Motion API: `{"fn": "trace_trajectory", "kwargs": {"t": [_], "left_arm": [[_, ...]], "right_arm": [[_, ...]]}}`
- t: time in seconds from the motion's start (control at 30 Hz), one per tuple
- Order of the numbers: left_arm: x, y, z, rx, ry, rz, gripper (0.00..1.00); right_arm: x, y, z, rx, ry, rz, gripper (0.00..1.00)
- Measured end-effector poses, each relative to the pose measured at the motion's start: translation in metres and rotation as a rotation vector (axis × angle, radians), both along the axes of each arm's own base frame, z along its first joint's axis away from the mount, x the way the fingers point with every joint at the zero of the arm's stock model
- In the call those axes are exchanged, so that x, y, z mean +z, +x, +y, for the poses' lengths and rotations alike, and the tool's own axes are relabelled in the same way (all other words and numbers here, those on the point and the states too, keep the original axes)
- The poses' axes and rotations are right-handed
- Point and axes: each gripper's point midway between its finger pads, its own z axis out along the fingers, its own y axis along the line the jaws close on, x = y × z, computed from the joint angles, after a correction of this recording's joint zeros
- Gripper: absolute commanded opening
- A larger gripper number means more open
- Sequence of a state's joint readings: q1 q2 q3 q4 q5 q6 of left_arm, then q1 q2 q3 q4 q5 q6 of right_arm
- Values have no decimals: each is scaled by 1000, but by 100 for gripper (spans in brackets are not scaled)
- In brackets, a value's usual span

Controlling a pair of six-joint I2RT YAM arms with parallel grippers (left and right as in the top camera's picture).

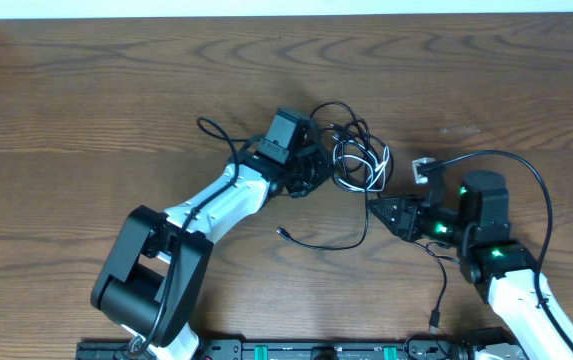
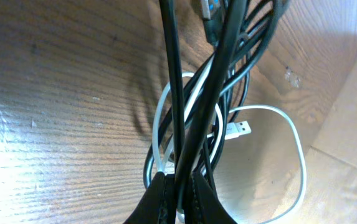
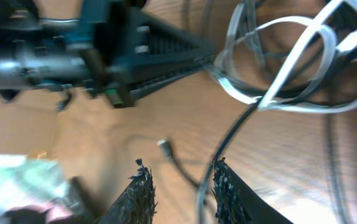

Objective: Untangle cables

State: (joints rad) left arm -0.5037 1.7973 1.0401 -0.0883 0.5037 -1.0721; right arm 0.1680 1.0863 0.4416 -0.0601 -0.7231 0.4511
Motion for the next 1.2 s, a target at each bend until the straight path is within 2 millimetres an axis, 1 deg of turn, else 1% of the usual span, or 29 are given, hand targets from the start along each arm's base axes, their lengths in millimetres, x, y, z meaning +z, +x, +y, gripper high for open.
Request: {"fn": "trace_trajectory", "kwargs": {"t": [0.17, 0.23, 0.3, 0.43, 0.47, 0.53, 0.63, 0.77, 0.87, 1.07, 1.2], "left_arm": [[5, 2, 4, -56, -37, -16, 8], [7, 2, 6, -80, -47, -28, 8], [8, 2, 7, -109, -52, -47, 8], [10, -1, 4, -193, -51, -105, 8], [11, -2, 3, -222, -52, -125, 8], [13, -5, 1, -271, -58, -156, 8], [14, -8, -1, -324, -62, -186, 8], [14, -12, -2, -355, -62, -196, 8], [13, -14, -1, -363, -61, -189, 8], [13, -16, -2, -373, -65, -189, 8], [14, -17, -2, -382, -71, -192, 8]], "right_arm": [[-7, 6, -3, -33, -78, -32, 33], [-4, 9, -4, -38, -94, -47, 36], [5, 16, -4, -42, -101, -80, 38], [35, 31, 3, -16, -120, -207, 43], [39, 31, 7, 7, -130, -243, 44], [41, 29, 14, 45, -155, -284, 44], [28, 26, 24, 99, -212, -299, 43], [-2, 27, 31, 155, -306, -290, 43], [-20, 30, 31, 175, -354, -276, 45], [-49, 32, 28, 221, -425, -253, 46], [-62, 30, 30, 247, -445, -233, 44]]}}
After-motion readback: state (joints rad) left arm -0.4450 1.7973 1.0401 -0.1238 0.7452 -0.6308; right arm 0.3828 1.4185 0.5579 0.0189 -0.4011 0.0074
